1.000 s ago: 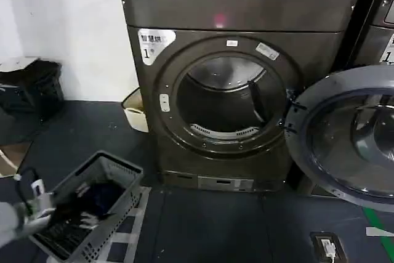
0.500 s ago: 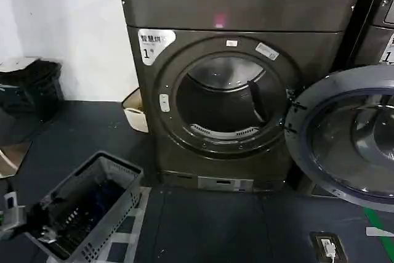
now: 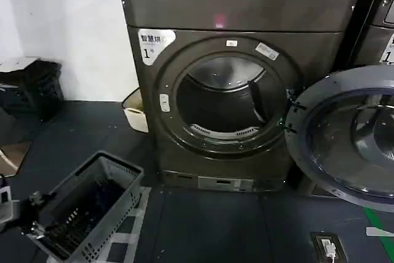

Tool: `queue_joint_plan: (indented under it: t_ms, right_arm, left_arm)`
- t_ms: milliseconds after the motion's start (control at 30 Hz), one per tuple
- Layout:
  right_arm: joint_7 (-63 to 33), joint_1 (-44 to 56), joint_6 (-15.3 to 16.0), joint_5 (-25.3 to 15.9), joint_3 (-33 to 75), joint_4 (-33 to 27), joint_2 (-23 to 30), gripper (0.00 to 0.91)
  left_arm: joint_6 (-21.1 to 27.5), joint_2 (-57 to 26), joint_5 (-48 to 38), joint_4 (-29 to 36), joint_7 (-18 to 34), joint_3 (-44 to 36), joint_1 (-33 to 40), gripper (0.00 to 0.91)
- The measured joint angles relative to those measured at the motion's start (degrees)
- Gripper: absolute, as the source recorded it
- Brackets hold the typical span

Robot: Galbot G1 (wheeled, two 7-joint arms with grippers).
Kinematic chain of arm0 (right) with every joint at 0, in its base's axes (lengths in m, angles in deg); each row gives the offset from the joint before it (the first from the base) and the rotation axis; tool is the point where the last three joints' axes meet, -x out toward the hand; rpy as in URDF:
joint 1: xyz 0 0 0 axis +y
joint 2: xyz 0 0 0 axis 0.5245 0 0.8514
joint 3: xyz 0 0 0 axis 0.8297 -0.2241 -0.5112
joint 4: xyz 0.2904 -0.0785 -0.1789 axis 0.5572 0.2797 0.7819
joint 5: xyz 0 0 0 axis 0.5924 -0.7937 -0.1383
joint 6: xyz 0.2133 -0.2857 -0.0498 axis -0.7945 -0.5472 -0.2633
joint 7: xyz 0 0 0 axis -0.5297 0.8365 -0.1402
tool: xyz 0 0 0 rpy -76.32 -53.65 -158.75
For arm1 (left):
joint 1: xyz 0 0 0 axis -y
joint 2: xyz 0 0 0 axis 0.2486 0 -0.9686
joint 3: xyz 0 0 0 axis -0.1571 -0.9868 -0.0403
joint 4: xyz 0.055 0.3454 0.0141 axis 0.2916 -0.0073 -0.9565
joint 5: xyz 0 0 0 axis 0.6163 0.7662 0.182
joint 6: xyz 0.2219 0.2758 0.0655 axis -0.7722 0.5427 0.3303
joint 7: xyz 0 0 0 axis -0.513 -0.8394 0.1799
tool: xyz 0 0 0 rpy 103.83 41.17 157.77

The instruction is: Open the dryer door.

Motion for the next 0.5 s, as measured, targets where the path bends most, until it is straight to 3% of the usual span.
queue_joint_plan:
  t_ms: [500]
  right_arm:
    - [0.5, -0.1, 1.4, 1.0, 0.1, 1.1, 0.1, 0.907]
  left_arm:
    - [-0.6, 1.0, 2.1, -1.0, -1.7, 0.8, -0.4, 0.907]
